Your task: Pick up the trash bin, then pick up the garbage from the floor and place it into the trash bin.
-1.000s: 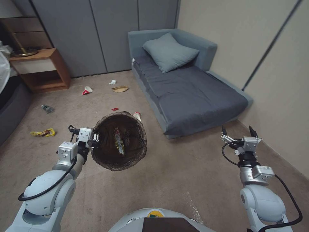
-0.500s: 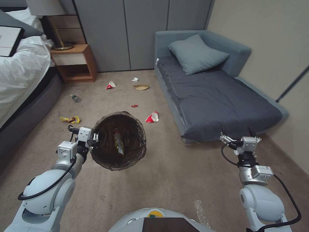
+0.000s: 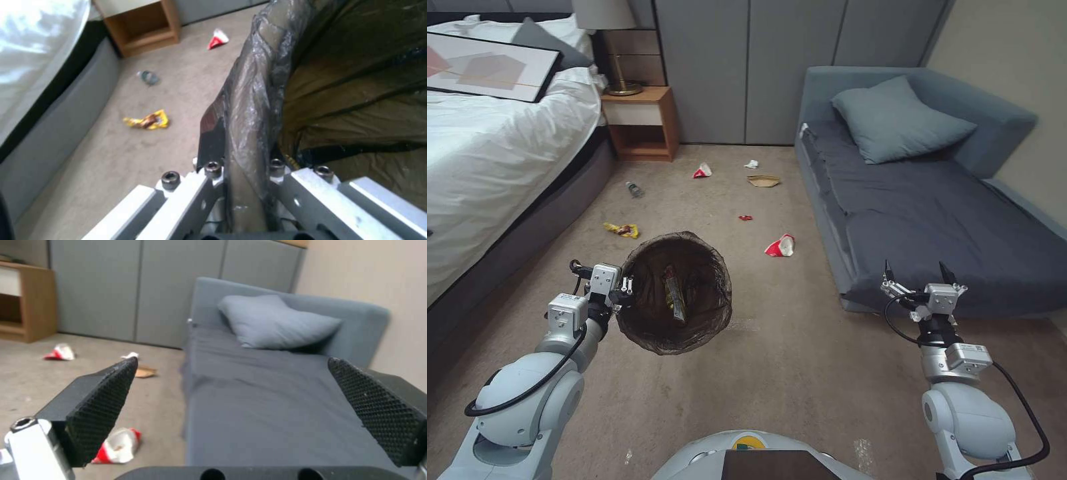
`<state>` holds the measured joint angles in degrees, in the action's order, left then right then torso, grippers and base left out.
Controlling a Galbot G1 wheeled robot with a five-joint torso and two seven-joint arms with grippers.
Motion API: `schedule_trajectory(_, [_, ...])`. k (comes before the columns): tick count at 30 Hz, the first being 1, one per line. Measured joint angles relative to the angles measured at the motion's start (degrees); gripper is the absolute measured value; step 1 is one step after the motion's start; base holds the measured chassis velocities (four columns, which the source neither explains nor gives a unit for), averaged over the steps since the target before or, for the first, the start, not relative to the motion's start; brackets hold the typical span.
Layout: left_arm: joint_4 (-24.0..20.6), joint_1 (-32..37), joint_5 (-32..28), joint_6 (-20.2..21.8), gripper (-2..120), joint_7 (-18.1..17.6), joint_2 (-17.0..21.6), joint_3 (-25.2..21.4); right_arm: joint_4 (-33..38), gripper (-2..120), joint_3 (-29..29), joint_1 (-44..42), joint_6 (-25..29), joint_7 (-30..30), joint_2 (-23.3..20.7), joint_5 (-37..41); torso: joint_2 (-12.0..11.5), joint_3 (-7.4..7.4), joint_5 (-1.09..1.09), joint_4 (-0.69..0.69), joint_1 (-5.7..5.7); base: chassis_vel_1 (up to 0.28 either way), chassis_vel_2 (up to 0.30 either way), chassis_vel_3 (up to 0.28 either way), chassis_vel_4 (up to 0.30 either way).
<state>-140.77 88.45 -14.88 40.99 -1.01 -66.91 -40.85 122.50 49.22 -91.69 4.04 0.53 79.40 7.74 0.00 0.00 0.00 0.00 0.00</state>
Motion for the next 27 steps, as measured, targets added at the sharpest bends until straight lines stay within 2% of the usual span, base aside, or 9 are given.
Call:
schedule_trajectory(11, [0.4,-0.1,-0.1,-0.1,0,-0.2,0.2,0.1,-0.8,100,-0.2,0.4,0.6,-0.4,0.0,-0.2,0.0,0.0,0.0,-0.01,0.0,0.086,0.095,0.082,0.08])
schedule_trajectory(15, [0.7,-0.3,-0.1,-0.6,0,-0.3,0.1,0.0,-1.0,100,-0.6,0.6,0.7,-0.3,0.0,-0.2,0.0,0.0,0.0,0.03,0.0,0.067,0.066,0.081,0.083])
schedule_trajectory(20, [1.0,-0.2,0.2,-0.8,0,-0.1,0.0,-0.2,-2.1,100,-0.3,1.2,1.5,-0.3,0.2,0.0,0.0,0.0,0.0,-0.03,0.0,0.022,0.014,0.018,0.022])
schedule_trajectory(27, [1.0,-0.1,0.5,-1.1,0,0.2,-0.1,-0.3,-2.8,100,0.3,1.2,1.4,-0.5,0.3,1.2,0.0,0.0,0.0,-0.01,0.0,0.0,0.0,0.0,0.0])
